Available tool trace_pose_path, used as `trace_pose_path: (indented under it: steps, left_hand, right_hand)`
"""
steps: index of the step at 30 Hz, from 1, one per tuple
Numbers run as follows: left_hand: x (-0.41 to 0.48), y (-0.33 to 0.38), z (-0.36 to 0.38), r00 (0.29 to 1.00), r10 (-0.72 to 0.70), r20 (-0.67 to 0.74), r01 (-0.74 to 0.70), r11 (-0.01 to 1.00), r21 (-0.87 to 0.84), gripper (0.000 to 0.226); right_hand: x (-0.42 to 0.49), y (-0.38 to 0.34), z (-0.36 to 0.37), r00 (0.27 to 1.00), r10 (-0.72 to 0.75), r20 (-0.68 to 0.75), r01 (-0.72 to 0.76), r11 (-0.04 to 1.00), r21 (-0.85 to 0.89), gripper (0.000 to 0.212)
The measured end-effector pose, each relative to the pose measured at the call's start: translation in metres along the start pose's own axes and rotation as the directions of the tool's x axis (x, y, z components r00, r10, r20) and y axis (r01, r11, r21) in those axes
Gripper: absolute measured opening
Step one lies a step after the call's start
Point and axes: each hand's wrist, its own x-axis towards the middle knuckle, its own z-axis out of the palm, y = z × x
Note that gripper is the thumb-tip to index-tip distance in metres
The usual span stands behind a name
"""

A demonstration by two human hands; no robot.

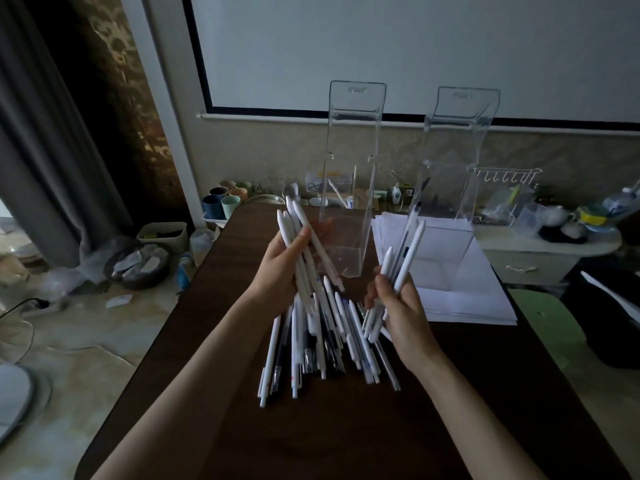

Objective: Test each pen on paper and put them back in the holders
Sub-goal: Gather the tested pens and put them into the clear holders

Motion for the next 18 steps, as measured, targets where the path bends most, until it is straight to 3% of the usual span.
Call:
trace_pose_path:
  steps: [3, 7, 16, 18]
  left_hand:
    - [0.035, 0.028, 0.018, 0.987, 0.154, 0.049, -0.159, 0.978, 0.132, 0.015]
    - [0.093, 0.057, 0.051, 0.93, 0.357, 0.089, -0.366, 0.876, 0.314, 0.009]
    - [0.159, 0.006, 0.053, 0.97, 0.244, 0.018, -0.237, 0.917, 0.32, 0.007]
    - [0.161, -0.001, 0.047, 0.98, 0.19, 0.059, -0.198, 0.901, 0.386, 0.011]
  right_hand:
    - [0.002, -0.001, -0.005, 1.0, -0.024, 0.016, 0.025, 0.999, -0.042, 0.013]
    - [0.003, -0.001, -0.013, 0.999, -0.039, 0.012, 0.04, 0.997, -0.06, 0.025]
    - [0.006, 0.001, -0.016, 0.999, -0.043, 0.031, 0.044, 0.999, -0.014, 0.026]
    - [0.007, 0.001, -0.016, 0.999, -0.024, 0.031, 0.024, 1.0, 0.002, 0.027]
